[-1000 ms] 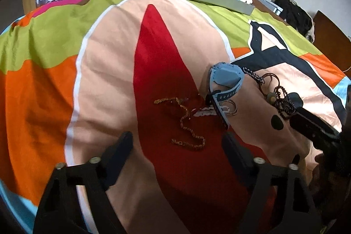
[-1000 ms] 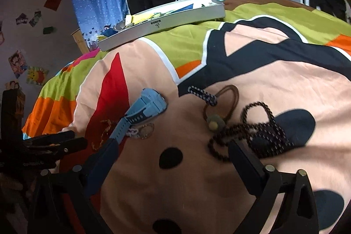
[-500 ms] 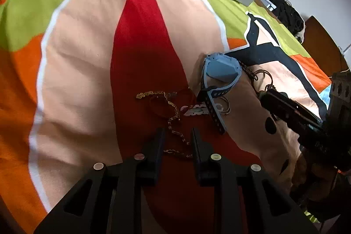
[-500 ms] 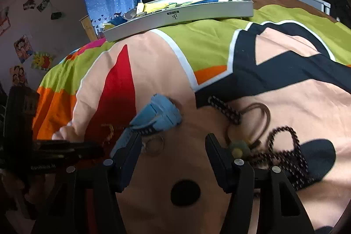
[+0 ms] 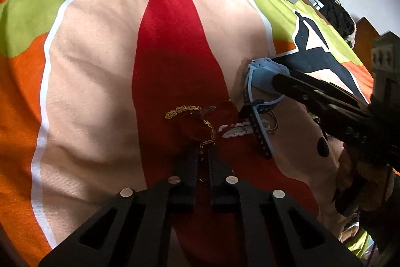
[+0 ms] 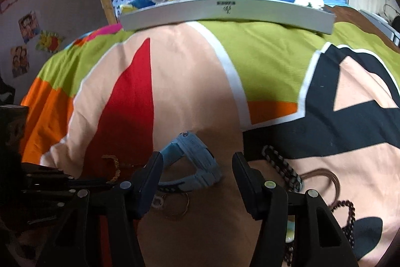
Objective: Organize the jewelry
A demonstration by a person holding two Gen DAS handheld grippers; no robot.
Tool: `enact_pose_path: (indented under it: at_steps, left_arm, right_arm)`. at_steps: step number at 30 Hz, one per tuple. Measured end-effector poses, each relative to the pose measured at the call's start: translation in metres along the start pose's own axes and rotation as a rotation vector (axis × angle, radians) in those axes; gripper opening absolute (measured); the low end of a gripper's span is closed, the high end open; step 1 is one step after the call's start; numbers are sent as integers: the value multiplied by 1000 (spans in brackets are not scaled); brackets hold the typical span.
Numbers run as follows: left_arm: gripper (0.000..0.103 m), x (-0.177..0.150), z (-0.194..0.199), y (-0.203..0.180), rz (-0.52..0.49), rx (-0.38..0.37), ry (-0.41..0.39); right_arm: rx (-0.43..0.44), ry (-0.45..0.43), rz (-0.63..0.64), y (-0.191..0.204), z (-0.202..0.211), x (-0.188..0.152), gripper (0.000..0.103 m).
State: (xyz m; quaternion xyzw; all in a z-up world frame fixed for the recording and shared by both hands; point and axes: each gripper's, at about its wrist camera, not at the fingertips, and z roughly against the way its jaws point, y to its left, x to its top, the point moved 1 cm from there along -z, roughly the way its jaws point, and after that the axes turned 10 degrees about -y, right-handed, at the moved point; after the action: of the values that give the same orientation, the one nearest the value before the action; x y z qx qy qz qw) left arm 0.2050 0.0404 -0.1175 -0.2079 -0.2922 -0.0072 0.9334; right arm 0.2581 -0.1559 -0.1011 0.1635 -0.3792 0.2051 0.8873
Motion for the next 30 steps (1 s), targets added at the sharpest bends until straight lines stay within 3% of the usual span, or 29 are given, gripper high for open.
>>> enact_pose_path:
  at_steps: [3,6,13,18,22,30]
  left_arm:
    - [3,-2,2,0,-9,1,-3]
    - [1,-4,2,-1,-18,-4,0]
    - [0,-6,8,-7,-4,9,-5]
    - [0,-13,23,-24,-43,-50,-27]
    - [0,-19,26,-36,-84,-47,-37]
    - [0,-24,45,-38,-30,-49,-96]
  right_arm:
    - [-7,12,-15,-1,-5,-4,36]
    - [-24,6,-52,-6,-3,-11,29]
    - [-34,-50,-140,-13,20,-27,27]
    - [-11,-96,-314,-27,45,-44,26]
    - [-26,-123,-311,-21,58,-45,26]
    - [-41,-160,-343,-21,90,-63,26]
